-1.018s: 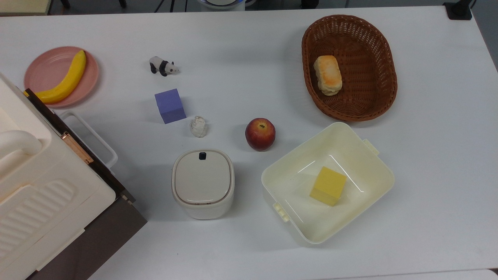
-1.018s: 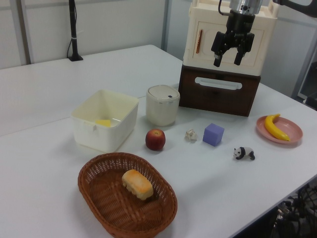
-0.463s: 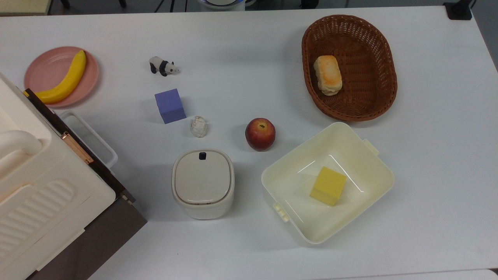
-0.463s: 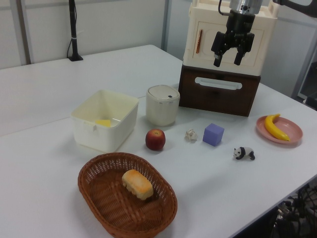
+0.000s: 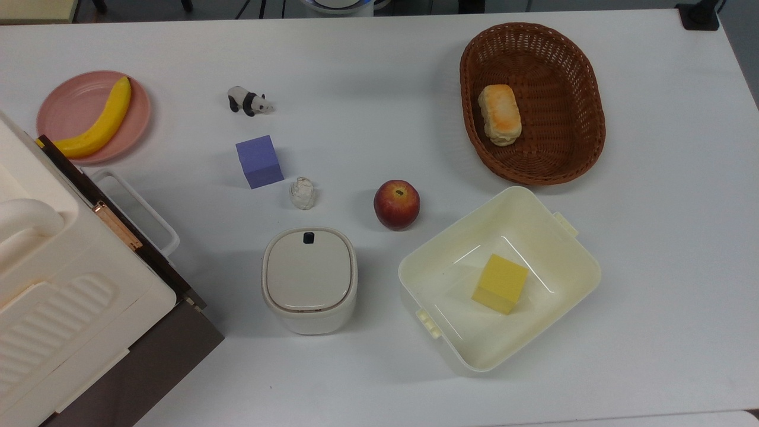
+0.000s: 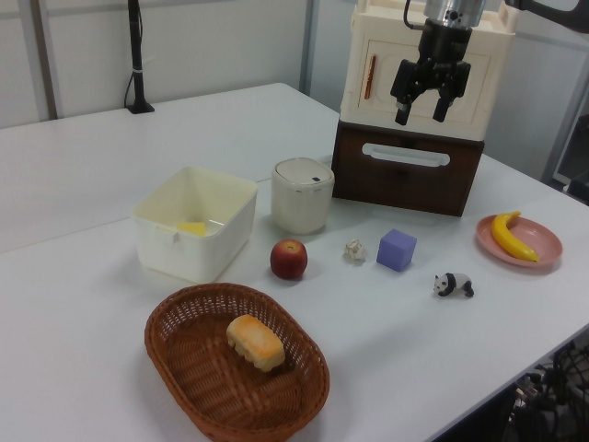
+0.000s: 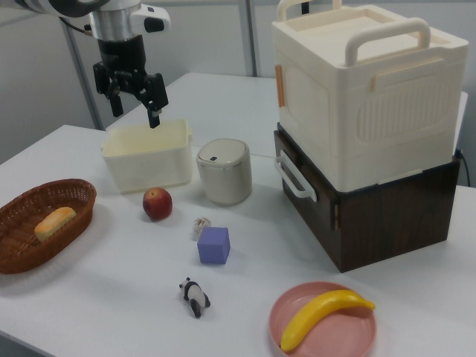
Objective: Open the trash can
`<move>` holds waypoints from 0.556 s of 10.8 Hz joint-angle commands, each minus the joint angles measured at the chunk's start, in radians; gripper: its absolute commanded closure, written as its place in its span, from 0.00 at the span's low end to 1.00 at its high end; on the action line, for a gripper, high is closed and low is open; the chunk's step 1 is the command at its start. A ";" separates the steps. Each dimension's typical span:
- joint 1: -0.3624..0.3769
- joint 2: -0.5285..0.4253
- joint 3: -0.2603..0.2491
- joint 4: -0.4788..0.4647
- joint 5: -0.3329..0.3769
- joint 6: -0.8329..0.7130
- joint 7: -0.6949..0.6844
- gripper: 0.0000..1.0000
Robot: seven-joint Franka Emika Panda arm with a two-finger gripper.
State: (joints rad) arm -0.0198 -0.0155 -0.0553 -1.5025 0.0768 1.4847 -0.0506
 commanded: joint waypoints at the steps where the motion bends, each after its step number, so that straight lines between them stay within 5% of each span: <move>1: 0.012 0.014 -0.003 -0.007 0.008 0.112 0.000 0.16; 2: 0.011 0.031 -0.004 -0.010 0.020 0.202 0.001 0.79; 3: 0.011 0.058 -0.006 -0.010 0.026 0.301 0.001 1.00; 6: 0.023 0.223 -0.006 0.049 0.009 0.504 -0.002 1.00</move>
State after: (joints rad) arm -0.0189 0.0832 -0.0532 -1.5067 0.0787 1.8484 -0.0503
